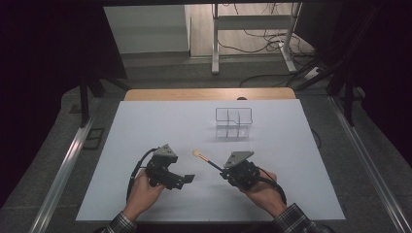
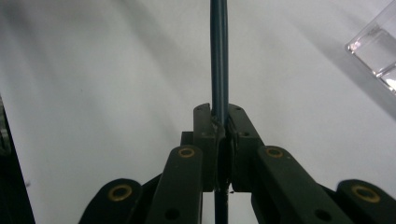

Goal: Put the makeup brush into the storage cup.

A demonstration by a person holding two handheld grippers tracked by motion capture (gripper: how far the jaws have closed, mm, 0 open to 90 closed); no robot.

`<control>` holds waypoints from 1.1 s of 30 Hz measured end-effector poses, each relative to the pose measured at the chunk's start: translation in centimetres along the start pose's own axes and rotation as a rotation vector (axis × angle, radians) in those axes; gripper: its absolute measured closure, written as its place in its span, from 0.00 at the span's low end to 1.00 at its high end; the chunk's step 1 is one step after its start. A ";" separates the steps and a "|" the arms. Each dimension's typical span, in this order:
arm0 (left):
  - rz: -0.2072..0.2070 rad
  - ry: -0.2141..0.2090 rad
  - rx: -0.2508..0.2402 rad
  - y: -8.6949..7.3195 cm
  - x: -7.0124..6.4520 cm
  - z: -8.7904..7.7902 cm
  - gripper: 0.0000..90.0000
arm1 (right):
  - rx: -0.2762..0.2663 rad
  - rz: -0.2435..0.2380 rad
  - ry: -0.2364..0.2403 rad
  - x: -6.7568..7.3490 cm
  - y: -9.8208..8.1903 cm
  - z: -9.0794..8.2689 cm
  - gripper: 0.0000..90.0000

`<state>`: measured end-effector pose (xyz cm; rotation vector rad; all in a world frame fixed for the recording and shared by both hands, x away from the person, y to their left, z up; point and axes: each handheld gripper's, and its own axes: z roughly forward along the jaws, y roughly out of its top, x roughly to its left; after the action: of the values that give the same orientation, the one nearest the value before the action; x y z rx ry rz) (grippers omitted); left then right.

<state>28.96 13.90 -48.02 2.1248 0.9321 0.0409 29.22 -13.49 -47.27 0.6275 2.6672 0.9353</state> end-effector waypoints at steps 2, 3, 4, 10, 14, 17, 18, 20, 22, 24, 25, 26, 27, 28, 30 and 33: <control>0.001 -0.014 -0.007 0.2 -0.2 0.2 0.01 | -0.031 0.013 0.006 0.3 0.2 0.0 0.94; 0.014 -0.030 -0.011 0.6 -0.4 0.3 0.00 | -0.042 0.014 0.005 0.5 0.3 0.0 0.94; 0.014 -0.042 -0.019 0.8 -0.5 0.4 0.00 | -0.046 0.011 0.001 0.7 0.3 0.1 0.94; -0.002 -0.108 -0.040 1.5 -0.7 0.7 0.05 | -0.090 0.025 0.005 1.7 0.6 0.3 0.94; -0.010 -0.145 -0.048 1.8 -0.8 0.8 0.11 | -0.098 0.017 0.010 2.2 0.7 0.5 0.94; -0.032 -0.172 -0.041 1.9 -0.6 0.8 0.23 | -0.106 0.009 0.010 2.6 0.9 0.9 0.94; -0.032 -0.172 -0.041 1.9 -0.6 0.8 0.24 | -0.106 0.009 0.010 2.6 0.9 0.9 0.94; -0.044 -0.184 -0.044 1.9 -0.4 0.7 0.30 | -0.105 0.006 0.012 2.8 0.9 1.1 0.94; -0.054 -0.190 -0.052 1.9 -0.3 0.7 0.34 | -0.105 0.010 0.017 2.9 0.9 1.2 0.94; -0.066 -0.189 -0.053 1.9 -0.3 0.7 0.39 | -0.104 0.010 0.026 3.0 0.8 1.4 0.94; -0.066 -0.189 -0.053 1.9 -0.3 0.7 0.41 | -0.104 0.008 0.029 3.0 0.8 1.5 0.94; -0.074 -0.191 -0.055 1.9 -0.2 0.6 0.43 | -0.102 0.006 0.028 3.1 0.8 1.6 0.94; -0.088 -0.192 -0.055 1.8 -0.2 0.6 0.43 | -0.102 0.006 0.028 3.1 0.8 1.6 0.94; -0.110 -0.196 -0.063 1.7 0.0 0.6 0.49 | -0.096 0.004 0.033 3.1 0.8 1.7 0.93; -0.132 -0.193 -0.067 1.6 0.2 0.5 0.57 | -0.089 -0.001 0.032 3.1 0.8 1.9 0.93; -0.174 -0.241 -0.085 1.4 0.8 0.4 0.68 | -0.074 -0.013 0.038 3.2 0.8 2.1 0.93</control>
<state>30.49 13.54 -47.59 1.9139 0.9488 -0.2538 27.43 -10.28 -48.65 0.5808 2.6527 1.0474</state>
